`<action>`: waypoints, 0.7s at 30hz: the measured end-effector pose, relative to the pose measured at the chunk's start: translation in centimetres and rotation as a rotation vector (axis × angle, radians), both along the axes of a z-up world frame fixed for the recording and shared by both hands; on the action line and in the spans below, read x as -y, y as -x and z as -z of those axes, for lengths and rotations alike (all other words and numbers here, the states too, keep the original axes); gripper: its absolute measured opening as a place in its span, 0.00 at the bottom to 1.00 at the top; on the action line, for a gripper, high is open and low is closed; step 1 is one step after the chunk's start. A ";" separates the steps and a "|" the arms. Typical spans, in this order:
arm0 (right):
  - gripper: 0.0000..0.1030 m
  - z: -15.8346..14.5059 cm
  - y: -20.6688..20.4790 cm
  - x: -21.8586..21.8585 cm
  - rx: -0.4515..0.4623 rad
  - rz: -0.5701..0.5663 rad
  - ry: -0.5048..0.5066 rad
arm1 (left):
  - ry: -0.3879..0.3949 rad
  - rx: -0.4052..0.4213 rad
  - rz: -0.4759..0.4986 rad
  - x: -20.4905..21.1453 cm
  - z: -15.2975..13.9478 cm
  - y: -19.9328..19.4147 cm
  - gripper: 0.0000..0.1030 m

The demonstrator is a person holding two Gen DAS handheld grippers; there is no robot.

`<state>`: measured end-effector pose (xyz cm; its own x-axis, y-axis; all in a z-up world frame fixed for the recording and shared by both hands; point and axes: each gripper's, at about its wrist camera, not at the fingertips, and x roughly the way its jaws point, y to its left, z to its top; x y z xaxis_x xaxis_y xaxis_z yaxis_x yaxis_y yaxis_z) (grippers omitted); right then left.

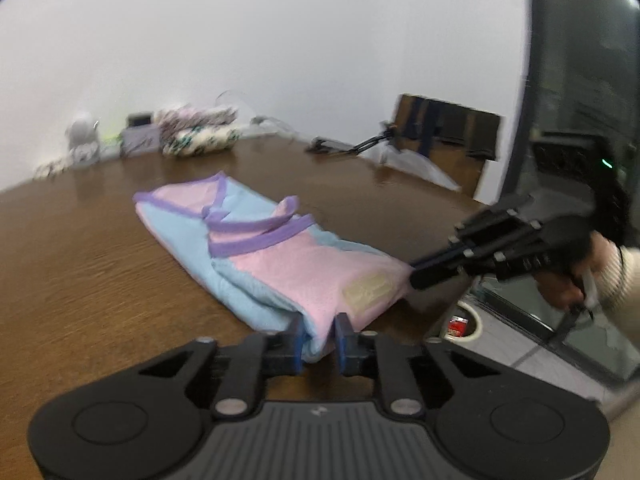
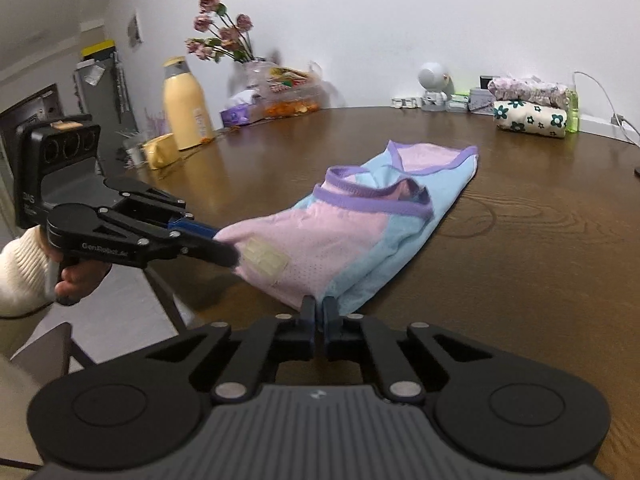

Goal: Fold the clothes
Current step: 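Grasp the strip end with the left gripper and fold it toward the right gripper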

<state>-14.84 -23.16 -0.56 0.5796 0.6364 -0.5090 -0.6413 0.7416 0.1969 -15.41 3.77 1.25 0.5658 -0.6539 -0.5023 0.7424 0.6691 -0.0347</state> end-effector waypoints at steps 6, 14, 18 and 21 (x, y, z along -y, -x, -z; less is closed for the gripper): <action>0.40 0.0 1.0 -1.2 0.093 -0.019 0.044 | -0.078 0.046 0.029 1.6 1.0 0.4 0.32; 0.02 1.3 0.5 -0.7 0.052 -0.044 0.033 | -0.037 -0.053 0.014 0.5 1.7 -0.7 0.06; 0.02 0.2 2.2 0.3 0.047 -0.080 -0.022 | -0.015 -0.057 0.050 0.1 0.3 1.3 0.05; 0.02 -1.6 3.0 1.2 0.079 -0.082 -0.078 | 0.026 -0.022 0.037 -0.5 -1.9 1.4 0.05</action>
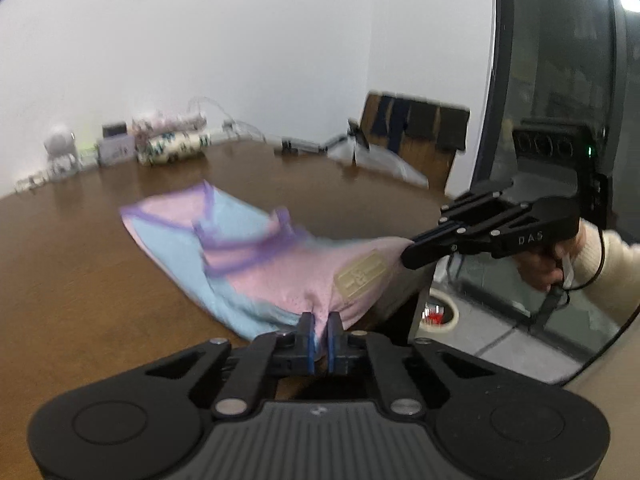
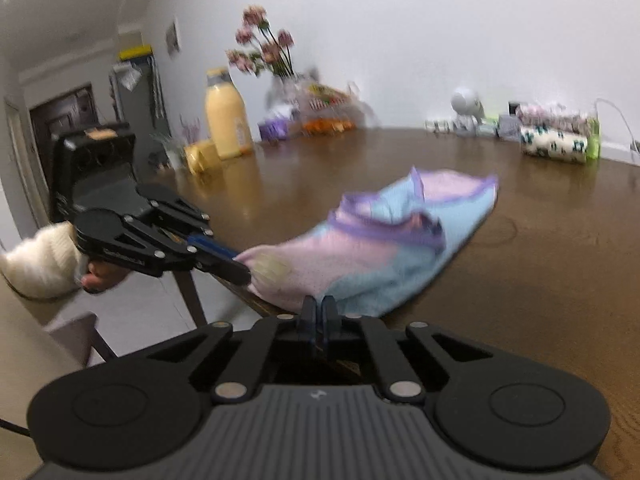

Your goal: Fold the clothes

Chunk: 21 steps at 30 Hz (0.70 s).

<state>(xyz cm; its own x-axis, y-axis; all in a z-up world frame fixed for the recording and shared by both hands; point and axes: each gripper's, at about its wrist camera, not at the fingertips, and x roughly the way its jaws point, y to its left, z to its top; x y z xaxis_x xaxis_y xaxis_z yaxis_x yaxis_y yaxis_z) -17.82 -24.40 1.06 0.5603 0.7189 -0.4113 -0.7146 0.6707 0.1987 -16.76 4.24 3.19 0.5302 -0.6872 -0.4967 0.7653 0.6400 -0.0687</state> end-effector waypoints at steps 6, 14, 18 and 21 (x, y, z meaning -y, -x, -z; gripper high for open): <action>0.02 -3.3 -6.2 -0.2 0.006 0.094 -0.040 | -0.023 0.109 -0.059 1.9 -2.9 -6.6 0.05; 0.03 -3.5 -17.8 -3.5 -0.090 0.198 0.135 | -0.102 -0.032 -0.174 4.5 -0.8 -17.0 0.10; 0.08 -0.9 -20.9 -5.3 -0.134 0.267 0.241 | -0.152 -0.064 -0.280 4.0 1.7 -19.4 0.32; 0.19 -0.5 -21.1 -5.2 -0.116 0.333 0.271 | -0.133 -0.052 -0.361 2.3 1.1 -18.9 0.39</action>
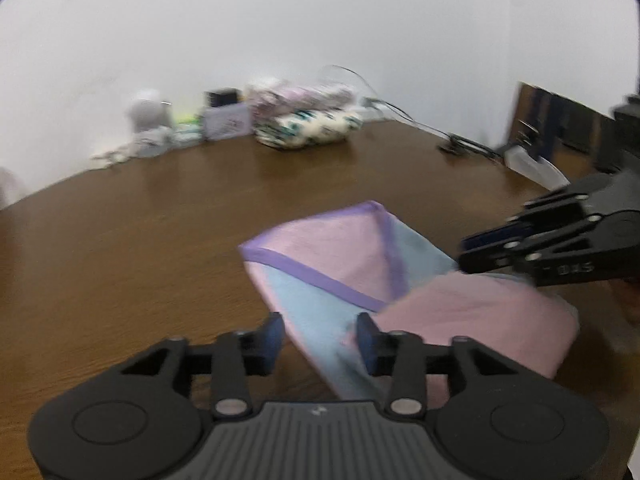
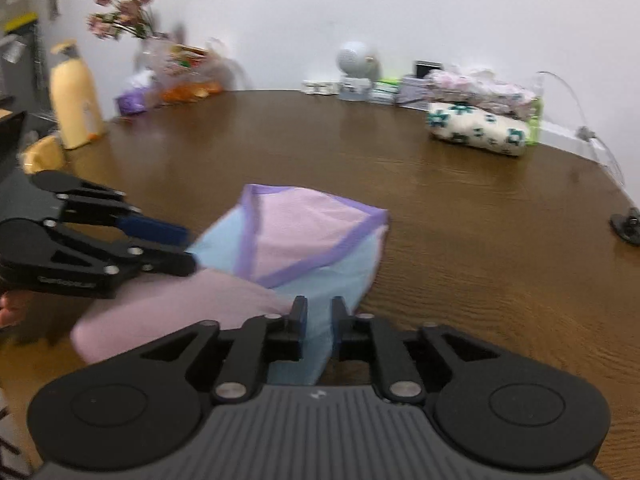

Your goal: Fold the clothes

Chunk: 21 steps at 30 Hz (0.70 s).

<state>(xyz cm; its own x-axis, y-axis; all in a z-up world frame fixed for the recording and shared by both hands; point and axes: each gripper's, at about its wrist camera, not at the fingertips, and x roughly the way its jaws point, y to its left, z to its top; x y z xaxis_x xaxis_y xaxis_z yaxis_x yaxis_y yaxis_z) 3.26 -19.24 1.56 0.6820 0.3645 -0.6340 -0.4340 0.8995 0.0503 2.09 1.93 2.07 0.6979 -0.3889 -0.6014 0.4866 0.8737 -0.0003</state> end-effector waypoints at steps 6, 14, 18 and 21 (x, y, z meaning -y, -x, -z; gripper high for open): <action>0.19 -2.8 3.4 0.9 0.048 -0.008 -0.113 | 0.201 -0.067 0.098 -1.1 -1.7 3.1 0.22; 0.23 1.9 3.7 -2.6 0.021 0.037 0.006 | 0.162 -0.128 0.048 0.2 1.7 1.0 0.16; 0.22 0.7 4.8 -2.4 0.039 0.063 -0.016 | 0.191 -0.084 -0.017 -0.8 -0.4 3.3 0.17; 0.22 -0.9 6.8 -1.5 0.066 0.021 -0.077 | 0.183 -0.019 -0.001 -1.3 -1.9 5.8 0.25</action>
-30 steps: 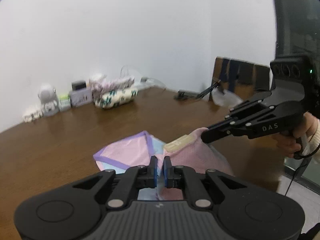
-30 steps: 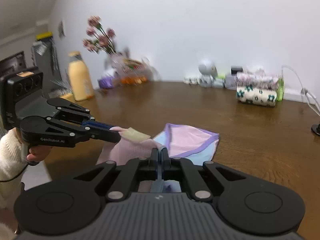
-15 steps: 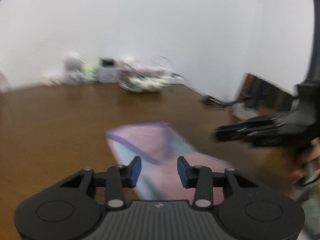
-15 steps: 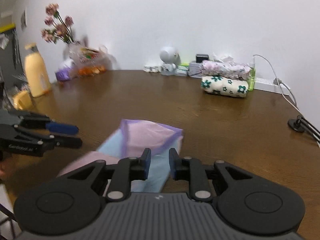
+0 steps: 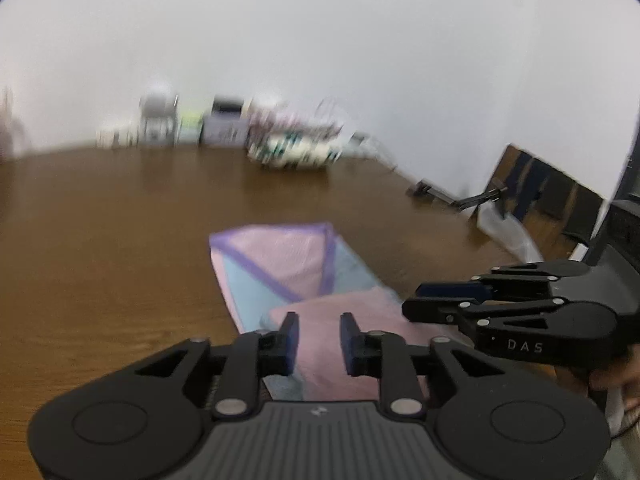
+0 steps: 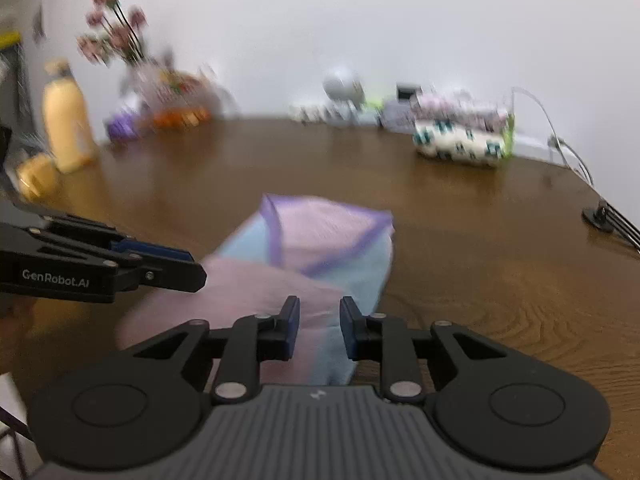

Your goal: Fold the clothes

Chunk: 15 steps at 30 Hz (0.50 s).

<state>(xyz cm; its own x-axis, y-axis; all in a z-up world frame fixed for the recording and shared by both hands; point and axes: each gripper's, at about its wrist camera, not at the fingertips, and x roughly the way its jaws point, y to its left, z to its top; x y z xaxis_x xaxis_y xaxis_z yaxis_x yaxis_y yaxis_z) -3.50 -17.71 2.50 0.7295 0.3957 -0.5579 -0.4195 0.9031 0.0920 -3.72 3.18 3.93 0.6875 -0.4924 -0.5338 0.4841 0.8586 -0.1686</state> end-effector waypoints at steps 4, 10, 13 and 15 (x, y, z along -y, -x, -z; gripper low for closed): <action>0.18 1.1 1.3 -0.9 -0.039 -0.042 0.026 | -0.067 -0.071 -0.017 1.7 2.4 0.0 0.21; 0.19 0.2 2.1 -0.1 0.001 0.017 -0.031 | 0.021 -0.097 -0.070 0.5 1.9 0.0 0.22; 0.20 -0.9 3.0 0.1 0.039 0.003 -0.030 | -0.015 -0.057 -0.083 0.2 0.6 -1.2 0.27; 0.20 -1.6 1.9 0.7 0.026 0.008 -0.036 | -0.051 -0.047 -0.113 -0.2 -0.3 -3.6 0.33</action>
<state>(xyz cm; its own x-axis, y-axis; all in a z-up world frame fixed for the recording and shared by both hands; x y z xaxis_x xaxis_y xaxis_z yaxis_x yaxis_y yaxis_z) -5.38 -18.41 4.08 0.7465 0.4092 -0.5247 -0.4150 0.9027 0.1135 -0.17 3.35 4.20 0.7102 -0.3850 -0.5894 0.3767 0.9151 -0.1439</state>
